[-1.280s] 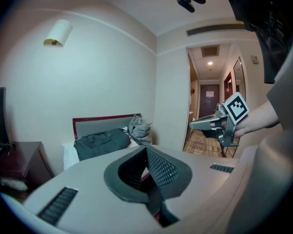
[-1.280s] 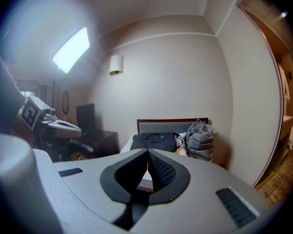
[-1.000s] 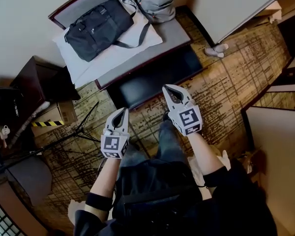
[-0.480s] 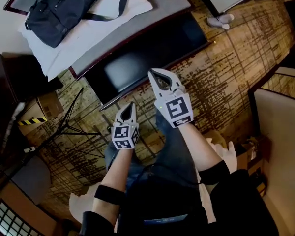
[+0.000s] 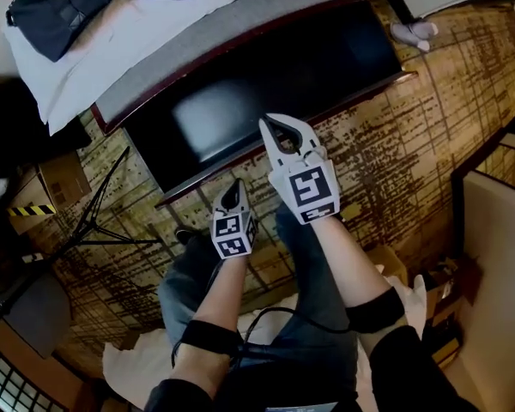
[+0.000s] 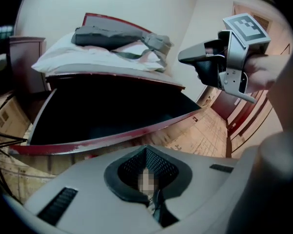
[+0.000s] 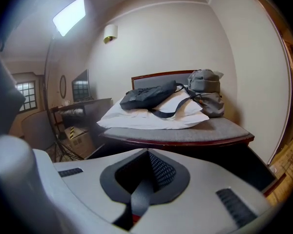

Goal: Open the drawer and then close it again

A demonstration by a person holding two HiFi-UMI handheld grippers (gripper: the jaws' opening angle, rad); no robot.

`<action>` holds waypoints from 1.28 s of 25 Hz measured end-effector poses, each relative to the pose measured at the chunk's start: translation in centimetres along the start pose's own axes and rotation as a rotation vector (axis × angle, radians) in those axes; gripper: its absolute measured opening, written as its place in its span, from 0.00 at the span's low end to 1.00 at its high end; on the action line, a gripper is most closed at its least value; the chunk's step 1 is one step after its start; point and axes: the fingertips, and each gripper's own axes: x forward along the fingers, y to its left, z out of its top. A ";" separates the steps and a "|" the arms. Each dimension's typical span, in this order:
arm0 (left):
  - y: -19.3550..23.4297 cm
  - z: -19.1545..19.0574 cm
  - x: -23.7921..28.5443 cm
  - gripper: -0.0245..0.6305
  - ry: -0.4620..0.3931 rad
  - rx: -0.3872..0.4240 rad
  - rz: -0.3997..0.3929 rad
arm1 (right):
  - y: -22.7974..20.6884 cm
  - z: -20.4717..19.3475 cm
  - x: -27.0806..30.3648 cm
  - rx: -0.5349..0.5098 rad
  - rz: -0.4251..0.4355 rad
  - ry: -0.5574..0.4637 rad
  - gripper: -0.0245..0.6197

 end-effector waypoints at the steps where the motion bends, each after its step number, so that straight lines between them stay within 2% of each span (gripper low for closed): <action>1: 0.2 -0.7 0.9 0.04 0.000 -0.002 0.003 | 0.1 -0.8 0.8 0.002 0.007 0.001 0.04; 5: 1.3 -3.0 3.6 0.04 -0.003 -0.026 0.016 | 0.7 -2.6 3.5 -0.004 0.030 -0.007 0.04; 11: 2.6 -3.2 5.6 0.04 -0.049 -0.061 0.051 | 0.6 -3.8 5.2 -0.017 0.040 -0.014 0.04; 21: 3.6 -1.6 6.7 0.04 -0.099 -0.102 0.093 | -0.6 -3.5 6.7 -0.006 0.031 -0.016 0.04; 32: 5.4 1.4 8.4 0.04 -0.130 -0.099 0.115 | -1.2 -4.3 6.9 0.009 0.023 -0.010 0.04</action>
